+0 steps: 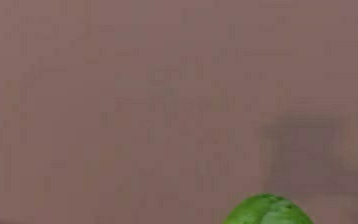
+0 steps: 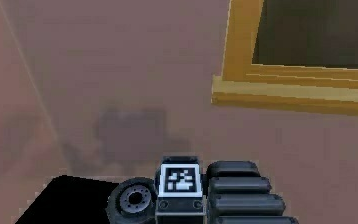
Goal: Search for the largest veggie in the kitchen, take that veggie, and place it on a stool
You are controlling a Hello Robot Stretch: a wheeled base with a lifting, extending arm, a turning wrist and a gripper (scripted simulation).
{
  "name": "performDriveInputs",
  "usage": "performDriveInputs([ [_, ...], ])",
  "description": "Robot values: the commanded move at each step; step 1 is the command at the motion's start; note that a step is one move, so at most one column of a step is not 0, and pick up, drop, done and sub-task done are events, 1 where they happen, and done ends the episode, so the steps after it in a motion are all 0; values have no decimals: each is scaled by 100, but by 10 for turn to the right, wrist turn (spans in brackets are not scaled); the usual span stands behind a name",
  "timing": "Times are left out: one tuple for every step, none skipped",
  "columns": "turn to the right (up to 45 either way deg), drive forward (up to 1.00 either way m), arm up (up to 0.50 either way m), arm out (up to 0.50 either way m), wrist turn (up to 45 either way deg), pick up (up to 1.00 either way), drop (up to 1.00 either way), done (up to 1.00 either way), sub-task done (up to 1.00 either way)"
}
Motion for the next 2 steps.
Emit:
performDriveInputs([
  [0,0,0,28,0,0,0,0,0],
  [0,0,0,0,390,0,0,0,0],
])
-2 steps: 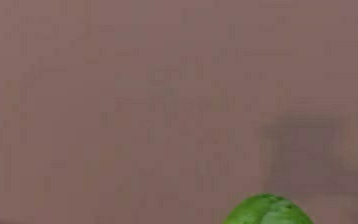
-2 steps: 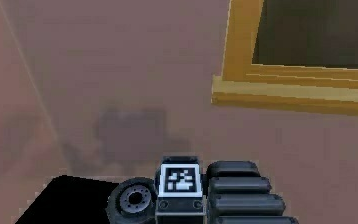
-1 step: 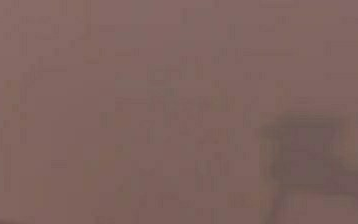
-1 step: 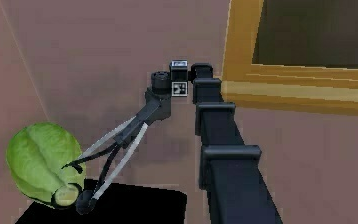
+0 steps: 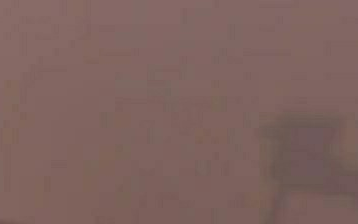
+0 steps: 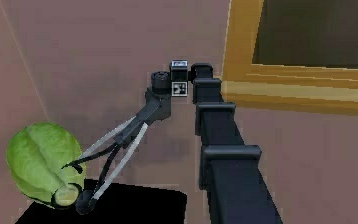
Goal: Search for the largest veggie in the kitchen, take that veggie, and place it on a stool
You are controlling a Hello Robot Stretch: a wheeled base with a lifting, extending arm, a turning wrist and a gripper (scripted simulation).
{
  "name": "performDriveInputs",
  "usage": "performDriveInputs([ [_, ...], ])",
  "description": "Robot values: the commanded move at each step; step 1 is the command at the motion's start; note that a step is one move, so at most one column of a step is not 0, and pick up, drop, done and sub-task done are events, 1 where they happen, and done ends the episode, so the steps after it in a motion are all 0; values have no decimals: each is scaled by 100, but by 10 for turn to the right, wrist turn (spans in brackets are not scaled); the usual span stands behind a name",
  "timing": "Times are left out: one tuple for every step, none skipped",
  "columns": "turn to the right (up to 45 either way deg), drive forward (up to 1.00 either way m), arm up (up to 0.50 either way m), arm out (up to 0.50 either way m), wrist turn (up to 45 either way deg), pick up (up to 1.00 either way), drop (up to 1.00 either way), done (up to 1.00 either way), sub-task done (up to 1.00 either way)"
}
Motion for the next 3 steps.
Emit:
performDriveInputs([
  [0,0,0,0,390,0,0,0,0],
  [0,0,0,0,0,0,100,0,0],
  [0,0,0,-10,0,0,0,0,0],
])
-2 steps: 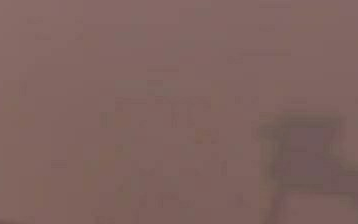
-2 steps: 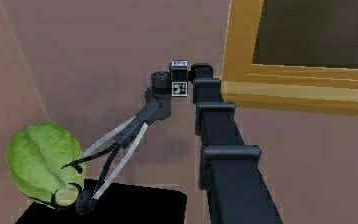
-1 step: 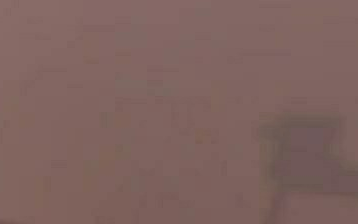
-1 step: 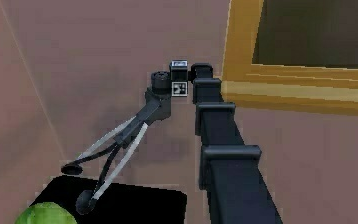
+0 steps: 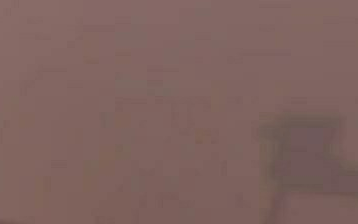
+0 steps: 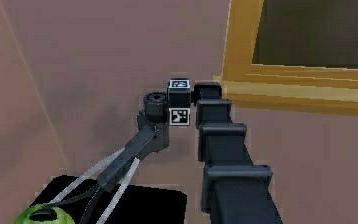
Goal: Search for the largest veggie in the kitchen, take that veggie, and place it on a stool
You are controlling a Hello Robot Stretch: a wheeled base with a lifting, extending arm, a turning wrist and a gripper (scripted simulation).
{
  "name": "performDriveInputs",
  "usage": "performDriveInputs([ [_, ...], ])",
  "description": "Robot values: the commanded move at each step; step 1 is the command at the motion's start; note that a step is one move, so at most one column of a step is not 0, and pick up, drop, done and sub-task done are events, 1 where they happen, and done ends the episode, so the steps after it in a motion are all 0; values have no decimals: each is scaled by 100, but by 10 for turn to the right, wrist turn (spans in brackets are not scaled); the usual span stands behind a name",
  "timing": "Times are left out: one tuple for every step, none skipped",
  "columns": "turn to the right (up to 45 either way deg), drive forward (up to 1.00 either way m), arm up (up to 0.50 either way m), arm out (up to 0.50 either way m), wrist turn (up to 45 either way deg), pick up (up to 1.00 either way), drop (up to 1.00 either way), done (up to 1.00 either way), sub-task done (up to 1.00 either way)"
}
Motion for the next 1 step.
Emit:
performDriveInputs([
  [0,0,0,0,0,0,0,100,0],
])
